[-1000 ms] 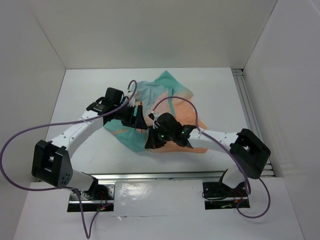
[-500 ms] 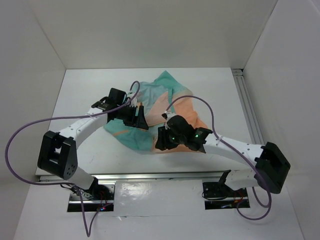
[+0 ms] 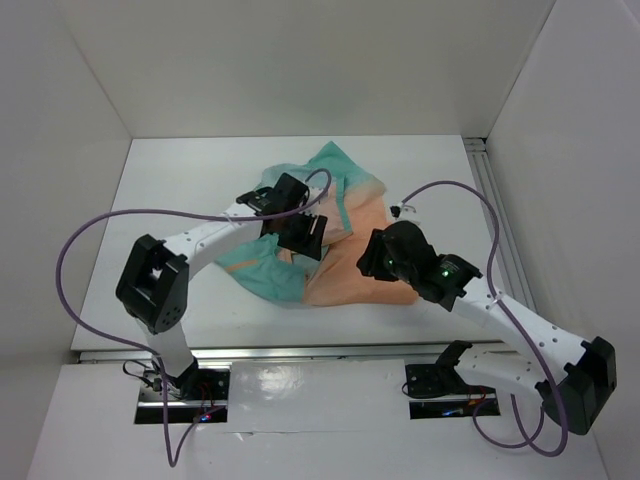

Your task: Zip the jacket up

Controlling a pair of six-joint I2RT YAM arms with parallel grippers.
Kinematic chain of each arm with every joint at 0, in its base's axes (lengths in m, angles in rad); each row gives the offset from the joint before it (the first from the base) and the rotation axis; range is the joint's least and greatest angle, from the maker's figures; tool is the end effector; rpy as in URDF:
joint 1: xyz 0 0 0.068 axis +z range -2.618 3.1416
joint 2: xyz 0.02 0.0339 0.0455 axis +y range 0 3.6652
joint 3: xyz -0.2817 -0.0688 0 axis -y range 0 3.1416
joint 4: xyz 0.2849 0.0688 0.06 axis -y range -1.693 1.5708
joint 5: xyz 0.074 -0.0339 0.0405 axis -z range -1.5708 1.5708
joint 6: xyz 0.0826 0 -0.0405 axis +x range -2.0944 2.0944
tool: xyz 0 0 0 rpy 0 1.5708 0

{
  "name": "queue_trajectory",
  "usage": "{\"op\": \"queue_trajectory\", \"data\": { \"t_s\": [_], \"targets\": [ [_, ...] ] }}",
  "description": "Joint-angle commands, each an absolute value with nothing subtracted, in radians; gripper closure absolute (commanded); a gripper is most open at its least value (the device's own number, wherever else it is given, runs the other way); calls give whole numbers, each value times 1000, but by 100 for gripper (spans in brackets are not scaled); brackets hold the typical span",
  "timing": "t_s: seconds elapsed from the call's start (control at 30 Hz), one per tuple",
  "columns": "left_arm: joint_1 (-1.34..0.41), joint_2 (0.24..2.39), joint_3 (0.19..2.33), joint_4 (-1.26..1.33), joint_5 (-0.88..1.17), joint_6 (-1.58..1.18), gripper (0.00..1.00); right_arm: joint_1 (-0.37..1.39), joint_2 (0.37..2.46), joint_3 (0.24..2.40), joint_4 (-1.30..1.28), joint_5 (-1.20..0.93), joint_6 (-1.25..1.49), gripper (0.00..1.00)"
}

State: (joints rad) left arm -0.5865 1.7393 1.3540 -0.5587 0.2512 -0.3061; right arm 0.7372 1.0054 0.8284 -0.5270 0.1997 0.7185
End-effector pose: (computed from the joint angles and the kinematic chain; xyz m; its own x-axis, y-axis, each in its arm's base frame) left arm 0.3586 -0.2629 0.2150 -0.8413 0.2086 -0.4986 0.4237 0.8274 -0.3687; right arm 0.2170 0.1749 0.2600 -0.7208 0.2170 -0.6583 -0.0963 0.9092 0.4051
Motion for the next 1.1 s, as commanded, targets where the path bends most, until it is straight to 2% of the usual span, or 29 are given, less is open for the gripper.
{"op": "queue_trajectory", "data": {
  "t_s": [0.0, 0.2, 0.7, 0.93, 1.07],
  "targets": [
    [-603, 1795, 1414, -629, 94, -348, 31, 712, 979, 841, -584, 235, 750, 54],
    [-661, 1893, 1497, -716, -43, -380, 32, 693, 979, 831, -594, 225, 741, 54],
    [-699, 1893, 1477, -802, 2, -477, 36, 684, 1015, 831, -594, 215, 721, 54],
    [-699, 1917, 1499, -861, 34, -466, 45, 684, 1025, 813, -584, 206, 721, 54],
    [-699, 1927, 1499, -861, 43, -466, 54, 684, 1034, 813, -574, 206, 721, 54]
  ]
}}
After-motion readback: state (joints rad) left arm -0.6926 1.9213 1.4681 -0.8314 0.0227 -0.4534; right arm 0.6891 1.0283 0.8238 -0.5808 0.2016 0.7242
